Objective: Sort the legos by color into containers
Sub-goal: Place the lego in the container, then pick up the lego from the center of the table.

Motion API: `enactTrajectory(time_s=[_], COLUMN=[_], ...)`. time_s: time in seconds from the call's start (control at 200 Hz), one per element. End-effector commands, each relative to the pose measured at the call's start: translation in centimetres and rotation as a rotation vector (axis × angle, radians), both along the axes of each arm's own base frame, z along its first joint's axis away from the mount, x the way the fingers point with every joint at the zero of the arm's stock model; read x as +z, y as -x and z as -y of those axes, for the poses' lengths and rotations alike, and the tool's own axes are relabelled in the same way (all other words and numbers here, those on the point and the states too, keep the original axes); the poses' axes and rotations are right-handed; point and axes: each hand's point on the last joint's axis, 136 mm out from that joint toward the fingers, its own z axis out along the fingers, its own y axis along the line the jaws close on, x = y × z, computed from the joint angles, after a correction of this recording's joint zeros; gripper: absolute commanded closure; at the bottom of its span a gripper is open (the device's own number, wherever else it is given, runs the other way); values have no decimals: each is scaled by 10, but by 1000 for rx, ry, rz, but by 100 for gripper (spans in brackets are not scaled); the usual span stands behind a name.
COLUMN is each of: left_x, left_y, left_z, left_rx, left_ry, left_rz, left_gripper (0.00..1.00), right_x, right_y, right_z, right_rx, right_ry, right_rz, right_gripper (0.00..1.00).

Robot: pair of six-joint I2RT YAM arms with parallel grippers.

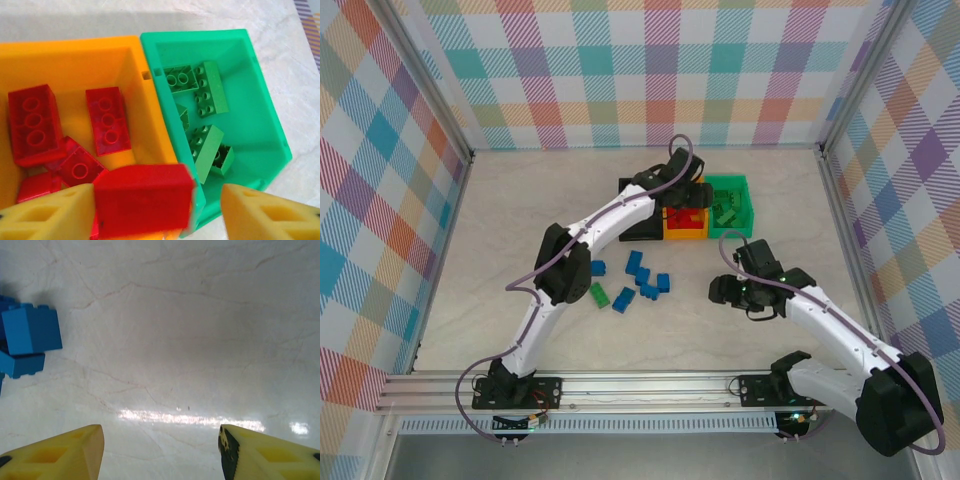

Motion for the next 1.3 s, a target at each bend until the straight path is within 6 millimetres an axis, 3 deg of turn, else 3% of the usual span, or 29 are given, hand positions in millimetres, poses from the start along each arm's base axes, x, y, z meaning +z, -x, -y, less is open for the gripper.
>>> enactTrajectory(time_s=[0.0,0.18,0.295,0.525,0.73,0.775,0.895,0.99,1.13,1.295], left_x=[26,40,51,38,12,1,-31,-46,-58,-64], left_y=[4,29,53,105,156,168,197,218,237,247], left_z=[-9,-45,-89,-205,-284,-295,-328,-352,-376,-398], left_rx=[-12,20,84,306,454,477,542,592,663,722], left_ry=[-11,-24,-24,-62,-118,-119,-130,-137,-107,-134], left_rz=[17,60,94,46,-30,-63,-193,-244,-281,-309], left_gripper=[30,29,29,30,25,21,21,21,22,22], right_x=[-5,-5,5,21,9,4,0,-7,-18,-36], right_y=[18,11,1,-8,-3,-3,-3,-10,-24,-24], right_z=[-3,-22,-46,-123,-200,-217,-261,-283,-297,-311], right_rx=[35,88,164,384,590,624,702,718,729,752], right_ry=[-27,-71,-63,-41,78,94,121,157,214,210], right_rz=[-53,-61,-37,43,76,74,96,103,96,49], right_gripper=[37,38,38,37,36,36,36,36,36,37])
